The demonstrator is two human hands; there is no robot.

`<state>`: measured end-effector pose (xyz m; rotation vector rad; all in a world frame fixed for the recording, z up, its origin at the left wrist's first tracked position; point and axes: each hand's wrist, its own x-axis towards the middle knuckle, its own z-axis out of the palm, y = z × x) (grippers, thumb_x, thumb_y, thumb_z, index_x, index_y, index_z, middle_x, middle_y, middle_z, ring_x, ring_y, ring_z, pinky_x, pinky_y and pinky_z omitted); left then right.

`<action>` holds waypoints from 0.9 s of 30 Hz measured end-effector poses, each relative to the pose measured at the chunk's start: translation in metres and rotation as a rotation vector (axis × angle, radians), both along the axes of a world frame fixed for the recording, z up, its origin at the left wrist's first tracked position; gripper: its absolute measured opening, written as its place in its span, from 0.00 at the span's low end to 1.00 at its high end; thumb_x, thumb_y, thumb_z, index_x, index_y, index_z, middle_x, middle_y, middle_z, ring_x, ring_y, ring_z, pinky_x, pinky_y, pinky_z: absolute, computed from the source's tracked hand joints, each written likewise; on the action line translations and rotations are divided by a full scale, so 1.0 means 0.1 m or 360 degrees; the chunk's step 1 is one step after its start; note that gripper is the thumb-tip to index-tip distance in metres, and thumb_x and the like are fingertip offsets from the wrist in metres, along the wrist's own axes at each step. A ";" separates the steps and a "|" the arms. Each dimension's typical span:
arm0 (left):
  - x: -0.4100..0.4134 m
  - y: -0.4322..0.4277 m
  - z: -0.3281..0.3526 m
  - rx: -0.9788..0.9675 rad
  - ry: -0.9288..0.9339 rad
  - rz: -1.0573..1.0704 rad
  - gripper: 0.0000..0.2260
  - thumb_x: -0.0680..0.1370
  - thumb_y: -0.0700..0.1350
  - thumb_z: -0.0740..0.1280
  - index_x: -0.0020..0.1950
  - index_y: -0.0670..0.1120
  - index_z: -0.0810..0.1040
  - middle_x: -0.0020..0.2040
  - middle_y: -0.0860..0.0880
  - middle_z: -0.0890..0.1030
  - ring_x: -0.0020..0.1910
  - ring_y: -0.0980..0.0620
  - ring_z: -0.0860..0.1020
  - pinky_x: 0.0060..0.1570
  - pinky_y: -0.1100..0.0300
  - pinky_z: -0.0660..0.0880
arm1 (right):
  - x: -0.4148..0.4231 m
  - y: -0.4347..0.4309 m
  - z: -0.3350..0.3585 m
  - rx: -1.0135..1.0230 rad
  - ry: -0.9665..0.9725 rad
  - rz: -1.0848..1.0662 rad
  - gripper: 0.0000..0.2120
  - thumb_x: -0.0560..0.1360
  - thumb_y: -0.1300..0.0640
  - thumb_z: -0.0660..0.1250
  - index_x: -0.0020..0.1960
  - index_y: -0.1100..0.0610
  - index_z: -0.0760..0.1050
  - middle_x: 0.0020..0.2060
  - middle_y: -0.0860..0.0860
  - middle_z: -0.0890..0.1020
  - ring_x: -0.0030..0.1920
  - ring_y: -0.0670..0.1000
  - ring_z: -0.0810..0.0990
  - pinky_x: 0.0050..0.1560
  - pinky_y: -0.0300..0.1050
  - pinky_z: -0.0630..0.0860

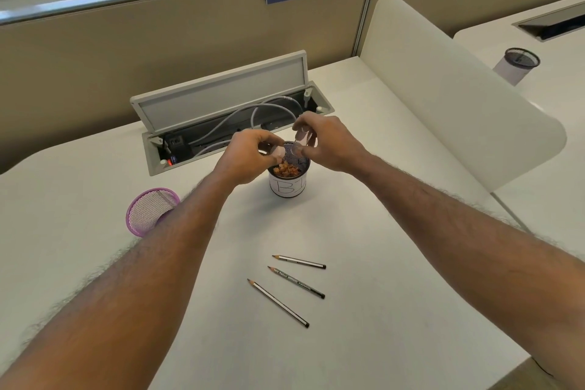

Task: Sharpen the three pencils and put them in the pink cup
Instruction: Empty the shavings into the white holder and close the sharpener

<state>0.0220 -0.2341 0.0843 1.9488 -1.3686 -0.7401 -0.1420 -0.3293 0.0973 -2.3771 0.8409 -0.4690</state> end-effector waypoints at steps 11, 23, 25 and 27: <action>0.04 0.01 -0.01 0.0027 -0.0019 0.0011 0.14 0.74 0.40 0.73 0.58 0.49 0.81 0.51 0.56 0.79 0.42 0.62 0.79 0.34 0.69 0.70 | -0.02 0.06 -0.08 0.0076 -0.0244 -0.0087 0.18 0.73 0.61 0.73 0.62 0.59 0.76 0.48 0.51 0.82 0.39 0.43 0.76 0.37 0.27 0.71; 0.06 0.03 -0.03 -0.0031 -0.0003 0.0030 0.13 0.75 0.42 0.72 0.59 0.47 0.81 0.53 0.51 0.81 0.43 0.60 0.79 0.36 0.69 0.71 | -0.10 0.05 -0.13 0.0013 -0.0287 -0.0070 0.17 0.73 0.59 0.73 0.61 0.58 0.75 0.49 0.52 0.83 0.45 0.48 0.78 0.41 0.28 0.70; 0.07 0.02 -0.01 -0.0026 -0.0061 0.0000 0.13 0.75 0.41 0.72 0.60 0.48 0.81 0.55 0.50 0.82 0.44 0.60 0.79 0.36 0.68 0.71 | -0.10 0.04 -0.13 0.0007 -0.0312 -0.0062 0.17 0.73 0.58 0.72 0.61 0.58 0.75 0.50 0.52 0.83 0.48 0.49 0.78 0.44 0.30 0.71; 0.07 0.01 0.02 -0.0024 -0.0128 -0.0043 0.13 0.75 0.41 0.71 0.60 0.49 0.81 0.56 0.50 0.82 0.45 0.58 0.78 0.36 0.68 0.71 | -0.10 0.04 -0.12 0.0031 -0.0330 -0.0037 0.17 0.73 0.58 0.72 0.61 0.58 0.75 0.51 0.53 0.83 0.49 0.48 0.78 0.45 0.33 0.74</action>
